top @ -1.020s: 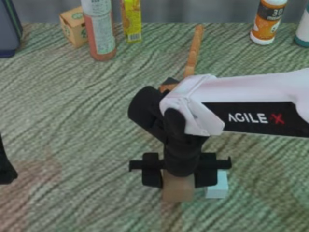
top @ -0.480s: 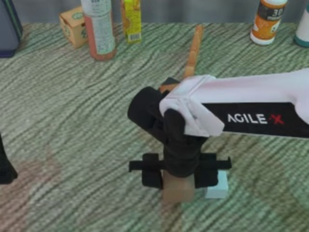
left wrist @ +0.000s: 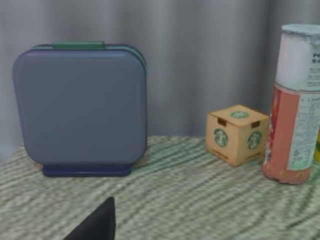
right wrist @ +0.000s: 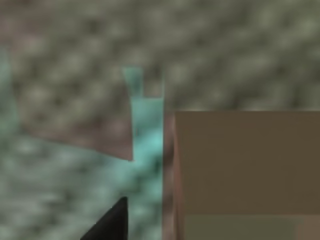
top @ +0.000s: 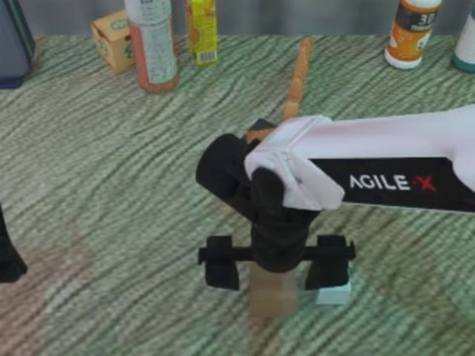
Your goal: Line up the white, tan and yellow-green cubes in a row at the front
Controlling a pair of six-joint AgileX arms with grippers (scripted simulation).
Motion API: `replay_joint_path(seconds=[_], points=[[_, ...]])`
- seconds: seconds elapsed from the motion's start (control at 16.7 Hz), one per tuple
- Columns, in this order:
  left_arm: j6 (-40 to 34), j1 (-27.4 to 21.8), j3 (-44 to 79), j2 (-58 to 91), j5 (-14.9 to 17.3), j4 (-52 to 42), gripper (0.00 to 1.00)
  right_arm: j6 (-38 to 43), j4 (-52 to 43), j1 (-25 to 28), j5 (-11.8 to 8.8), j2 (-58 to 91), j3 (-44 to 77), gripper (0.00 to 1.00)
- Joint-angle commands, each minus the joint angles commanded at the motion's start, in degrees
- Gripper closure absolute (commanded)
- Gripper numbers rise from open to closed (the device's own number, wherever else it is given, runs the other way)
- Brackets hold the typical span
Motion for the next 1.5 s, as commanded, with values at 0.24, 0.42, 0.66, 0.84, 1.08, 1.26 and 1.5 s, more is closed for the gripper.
replay_joint_path(seconds=[0.24,0.42,0.66,0.84,1.08,1.26,1.5], points=[[0.00,0.00,0.00,0.00,0.00,0.00,0.00,0.00,0.00,0.00,0.00,0.00,0.00,0.00],[0.00,0.00,0.00,0.00,0.00,0.00,0.00,0.04,-1.00,0.00,0.00,-0.33,0.78,0.00],[0.00,0.00,0.00,0.00,0.00,0.00,0.00,0.17,-8.63,0.27,-0.03,-2.78,5.32,0.00],[0.00,0.00,0.00,0.00,0.00,0.00,0.00,0.04,-13.56,0.50,-0.04,-4.89,8.47,0.00],[0.00,0.00,0.00,0.00,0.00,0.00,0.00,0.00,-13.98,0.21,-0.04,-5.04,8.78,0.00],[0.00,0.00,0.00,0.00,0.00,0.00,0.00,-1.86,-14.22,-0.63,0.00,-4.53,9.68,0.00],[0.00,0.00,0.00,0.00,0.00,0.00,0.00,-12.51,-15.87,-5.50,0.01,-1.53,13.92,0.00]])
